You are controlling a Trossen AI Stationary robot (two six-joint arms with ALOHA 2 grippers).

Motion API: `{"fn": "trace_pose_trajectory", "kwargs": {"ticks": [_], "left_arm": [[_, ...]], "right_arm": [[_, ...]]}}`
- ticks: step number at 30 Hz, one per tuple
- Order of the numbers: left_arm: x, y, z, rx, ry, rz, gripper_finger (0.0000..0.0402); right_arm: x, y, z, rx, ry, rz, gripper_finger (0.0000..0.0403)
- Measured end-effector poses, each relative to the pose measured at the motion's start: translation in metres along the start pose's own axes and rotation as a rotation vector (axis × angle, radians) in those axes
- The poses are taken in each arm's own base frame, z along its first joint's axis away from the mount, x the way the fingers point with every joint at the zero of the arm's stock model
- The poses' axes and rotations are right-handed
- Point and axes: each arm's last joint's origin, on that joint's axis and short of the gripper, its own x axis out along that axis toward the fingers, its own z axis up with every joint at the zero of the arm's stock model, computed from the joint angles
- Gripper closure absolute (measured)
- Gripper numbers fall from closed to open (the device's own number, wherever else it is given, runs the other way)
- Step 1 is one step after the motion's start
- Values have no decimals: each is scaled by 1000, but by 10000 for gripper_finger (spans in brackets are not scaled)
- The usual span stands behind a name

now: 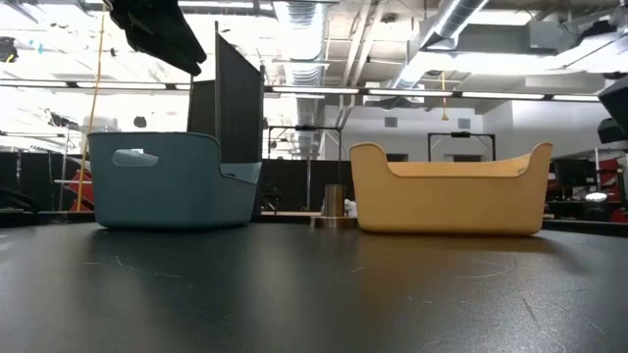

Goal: Sort batteries
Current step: Put the silver battery into the yellow bin

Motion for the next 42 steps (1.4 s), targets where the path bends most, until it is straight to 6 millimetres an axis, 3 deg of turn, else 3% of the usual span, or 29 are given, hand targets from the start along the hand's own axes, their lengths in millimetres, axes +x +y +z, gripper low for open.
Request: {"fn": "trace_pose_trajectory", "kwargs": {"ticks": [9, 21, 37, 42], "left_arm": [[0, 0, 0, 0, 0, 0, 129], [0, 0, 0, -1, 0, 0, 129], [0, 0, 0, -1, 0, -1, 129], [0, 0, 0, -1, 0, -1, 129]], "right_arm": [[13, -3, -5, 17, 16, -15, 3], [14, -2, -4, 6, 0, -3, 3], [26, -5, -5, 16, -10, 12, 20], [26, -5, -5, 12, -12, 20, 42]]}}
